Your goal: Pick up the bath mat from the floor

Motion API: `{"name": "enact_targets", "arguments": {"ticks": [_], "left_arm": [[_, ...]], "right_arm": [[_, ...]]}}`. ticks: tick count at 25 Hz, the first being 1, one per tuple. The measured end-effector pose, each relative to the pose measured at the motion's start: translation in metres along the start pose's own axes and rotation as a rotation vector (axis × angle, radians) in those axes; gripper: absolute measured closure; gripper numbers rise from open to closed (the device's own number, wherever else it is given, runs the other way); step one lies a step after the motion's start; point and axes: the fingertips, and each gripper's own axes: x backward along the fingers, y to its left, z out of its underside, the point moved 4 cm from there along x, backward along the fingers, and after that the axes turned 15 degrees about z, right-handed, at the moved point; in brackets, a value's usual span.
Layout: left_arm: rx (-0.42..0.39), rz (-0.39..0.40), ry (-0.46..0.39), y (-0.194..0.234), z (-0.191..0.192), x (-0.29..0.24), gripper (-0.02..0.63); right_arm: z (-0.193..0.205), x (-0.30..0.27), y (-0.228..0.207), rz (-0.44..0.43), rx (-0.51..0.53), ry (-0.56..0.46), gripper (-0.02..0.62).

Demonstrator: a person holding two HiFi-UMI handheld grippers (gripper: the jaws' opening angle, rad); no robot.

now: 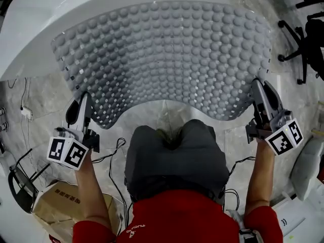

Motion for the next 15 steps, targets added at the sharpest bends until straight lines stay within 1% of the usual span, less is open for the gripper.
{"name": "enact_targets", "arguments": {"ticks": [5, 9, 12, 15], "left_arm": [[-0.011, -0.015, 0.01, -0.016, -0.029, 0.01, 0.558], [0.006, -0.01, -0.014, -0.034, -0.056, 0.015, 0.558], [0.024, -0.004, -0.031, -0.044, -0.07, 0.022, 0.56], [0.023, -0.008, -0.039, -0.044, -0.08, 0.036, 0.56]], "right_arm": [[-0.029, 0.011, 0.012, -0.006, -0.025, 0.003, 0.555], [-0.059, 0.021, 0.015, -0.016, -0.044, -0.006, 0.555], [-0.072, 0.03, 0.021, -0.022, -0.059, -0.01, 0.555], [-0.079, 0.032, 0.034, -0.036, -0.066, -0.018, 0.555]]}}
